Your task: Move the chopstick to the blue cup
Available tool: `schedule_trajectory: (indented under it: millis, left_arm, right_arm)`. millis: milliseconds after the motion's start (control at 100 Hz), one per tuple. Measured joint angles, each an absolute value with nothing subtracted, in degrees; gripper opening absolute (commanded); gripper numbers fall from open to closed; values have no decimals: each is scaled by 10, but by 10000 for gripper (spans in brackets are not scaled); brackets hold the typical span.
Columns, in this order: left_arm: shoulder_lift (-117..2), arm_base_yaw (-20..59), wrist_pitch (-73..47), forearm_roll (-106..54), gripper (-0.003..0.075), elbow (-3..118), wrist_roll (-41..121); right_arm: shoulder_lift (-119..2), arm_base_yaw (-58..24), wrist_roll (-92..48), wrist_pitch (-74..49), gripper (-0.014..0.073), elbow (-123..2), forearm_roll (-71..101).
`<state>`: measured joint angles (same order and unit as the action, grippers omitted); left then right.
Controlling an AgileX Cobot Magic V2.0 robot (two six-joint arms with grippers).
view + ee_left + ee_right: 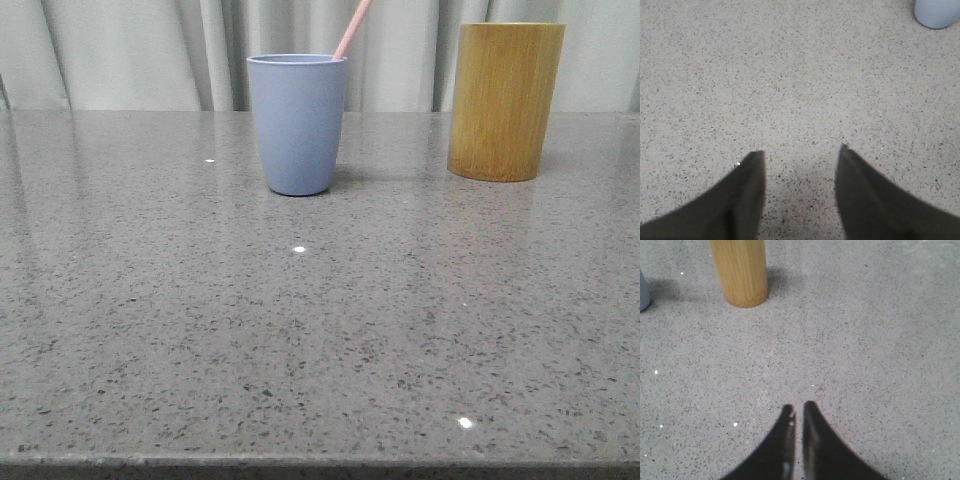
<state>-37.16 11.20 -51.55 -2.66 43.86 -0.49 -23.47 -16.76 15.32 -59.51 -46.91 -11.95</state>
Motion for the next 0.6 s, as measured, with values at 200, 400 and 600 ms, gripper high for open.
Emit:
schedule_trajectory:
  millis: [200, 400, 600]
  left_arm:
    - [-372, 112, -516, -27, -19, 439, -5]
    - [-372, 112, -516, -27, -19, 439, -5]
    - [-372, 112, -516, -27, -19, 439, -5]
  right_arm:
    - [-235, -168, 154, -596, -122, -469, -120]
    - [-235, -168, 154, -596, -122, -469, -120]
    - [-235, -168, 154, -597, -122, -469, -120]
